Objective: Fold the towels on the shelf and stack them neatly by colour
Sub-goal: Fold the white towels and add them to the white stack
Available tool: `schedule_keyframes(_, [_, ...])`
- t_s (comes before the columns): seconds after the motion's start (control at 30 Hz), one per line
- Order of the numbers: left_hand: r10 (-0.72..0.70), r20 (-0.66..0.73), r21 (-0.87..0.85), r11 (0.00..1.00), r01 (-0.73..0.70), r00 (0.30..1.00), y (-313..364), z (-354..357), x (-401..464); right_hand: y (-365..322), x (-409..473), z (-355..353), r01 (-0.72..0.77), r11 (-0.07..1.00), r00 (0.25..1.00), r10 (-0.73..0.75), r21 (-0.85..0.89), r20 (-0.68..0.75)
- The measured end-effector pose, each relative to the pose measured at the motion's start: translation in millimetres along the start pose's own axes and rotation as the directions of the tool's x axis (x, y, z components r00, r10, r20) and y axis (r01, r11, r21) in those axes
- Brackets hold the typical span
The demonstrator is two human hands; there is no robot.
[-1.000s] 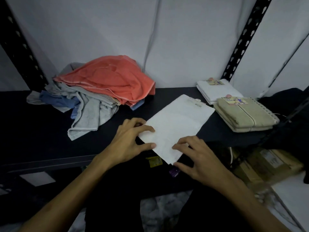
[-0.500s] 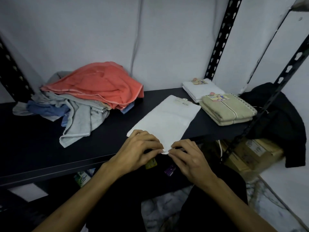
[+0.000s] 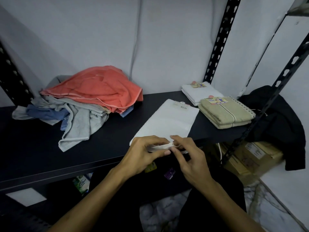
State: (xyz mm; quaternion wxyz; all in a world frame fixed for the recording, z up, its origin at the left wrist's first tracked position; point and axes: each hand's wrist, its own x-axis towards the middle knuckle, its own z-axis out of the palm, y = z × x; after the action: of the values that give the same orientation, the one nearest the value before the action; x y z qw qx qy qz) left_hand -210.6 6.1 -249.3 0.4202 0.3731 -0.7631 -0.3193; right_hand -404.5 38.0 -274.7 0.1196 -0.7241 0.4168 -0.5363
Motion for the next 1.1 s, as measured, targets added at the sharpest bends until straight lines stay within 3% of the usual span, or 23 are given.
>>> schedule_keyframes(0.13, [0.011, 0.038, 0.062, 0.998, -0.013, 0.999, -2, 0, 2, 0, 8, -6, 0.016, 1.0, 1.0, -0.016, -0.02, -0.007])
schedule_keyframes(0.27, [0.198, 0.028, 0.459, 0.868, -0.189, 0.98, -13, -3, 4, -5, 18, -19, -0.113, 0.992, 0.99, 0.117, 0.06, -0.073])
schedule_keyframes(0.37, [0.27, -0.027, 0.437, 0.869, -0.232, 0.962, -12, -15, 8, -9, 28, -30, -0.167, 0.979, 0.978, 0.179, 0.116, -0.104])
schedule_keyframes(0.63, [0.354, 0.005, 0.504, 0.807, -0.308, 0.935, 17, -50, 45, -23, 61, -53, -0.132, 0.967, 0.959, 0.18, 0.216, -0.219])
schedule_keyframes(0.87, [0.455, 0.037, 0.52, 0.752, -0.406, 0.89, 40, -66, 63, -29, 75, -69, -0.116, 0.987, 0.975, 0.135, 0.115, -0.178])
schedule_keyframes(1.1, [0.424, 0.129, 0.507, 0.749, -0.427, 0.897, 60, -71, 63, -44, 74, -81, -0.067, 0.994, 0.974, 0.084, 0.086, -0.21])
